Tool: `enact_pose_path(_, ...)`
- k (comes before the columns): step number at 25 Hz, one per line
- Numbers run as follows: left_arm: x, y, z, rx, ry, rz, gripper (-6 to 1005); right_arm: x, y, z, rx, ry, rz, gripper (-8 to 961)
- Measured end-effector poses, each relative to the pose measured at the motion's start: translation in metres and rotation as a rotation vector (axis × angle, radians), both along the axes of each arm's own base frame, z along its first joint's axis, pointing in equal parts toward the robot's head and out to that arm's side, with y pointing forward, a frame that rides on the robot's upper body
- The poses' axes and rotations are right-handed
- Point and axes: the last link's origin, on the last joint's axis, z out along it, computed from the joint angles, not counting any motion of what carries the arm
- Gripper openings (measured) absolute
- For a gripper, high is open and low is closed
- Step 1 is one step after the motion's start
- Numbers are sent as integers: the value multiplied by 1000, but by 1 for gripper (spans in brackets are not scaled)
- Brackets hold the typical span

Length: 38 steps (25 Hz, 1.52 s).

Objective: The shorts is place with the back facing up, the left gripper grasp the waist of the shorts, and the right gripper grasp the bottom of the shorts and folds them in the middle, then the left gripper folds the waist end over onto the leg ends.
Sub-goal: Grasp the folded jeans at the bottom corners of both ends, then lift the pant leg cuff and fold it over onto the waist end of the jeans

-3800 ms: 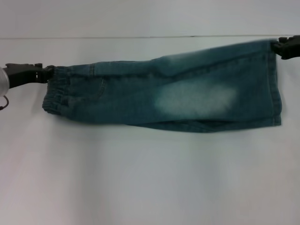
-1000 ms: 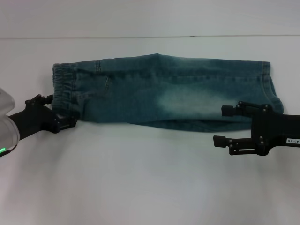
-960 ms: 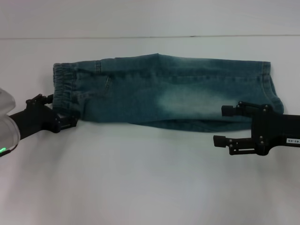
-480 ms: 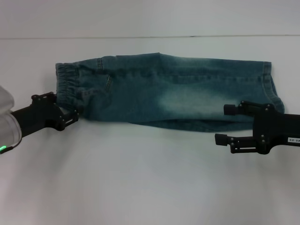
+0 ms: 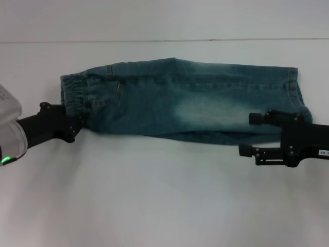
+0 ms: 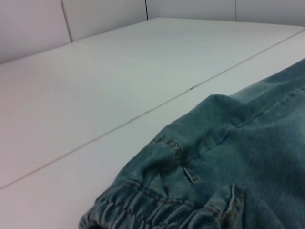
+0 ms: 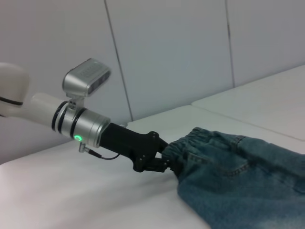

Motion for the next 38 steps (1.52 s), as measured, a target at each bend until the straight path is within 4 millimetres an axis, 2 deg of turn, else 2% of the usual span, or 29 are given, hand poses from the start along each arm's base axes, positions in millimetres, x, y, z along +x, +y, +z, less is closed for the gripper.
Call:
enact_pose_path(1, 1, 1, 2, 1, -2, 4, 263, 1, 0, 2, 11, 7, -9, 945)
enact_pose_path(6, 13, 9, 13, -18, -11, 31, 122, 10, 2, 6, 66, 32, -60, 937)
enact_pose_path(13, 52, 21, 34, -105, -40, 37, 88, 21, 7, 2, 146, 0, -84, 889)
enact_pose_path(18, 84, 29, 49, -158, -24, 47, 80, 25, 17, -6, 220, 7, -125, 684)
enact_pose_path(25, 129, 39, 56, -215, 16, 41, 71, 21, 36, -31, 292, 7, -159, 527)
enact_pose_path(29, 161, 47, 63, -269, 5, 32, 67, 17, 44, -42, 337, 13, -164, 438)
enact_pose_path(35, 210, 56, 76, -309, -4, -12, 67, 13, 57, -58, 399, -16, -195, 205)
enact_pose_path(37, 227, 59, 80, -319, -8, -22, 67, 12, 63, -64, 418, -40, -207, 3)
enact_pose_path(38, 234, 61, 80, -326, -11, -24, 67, 11, 65, -66, 425, -50, -211, 2)
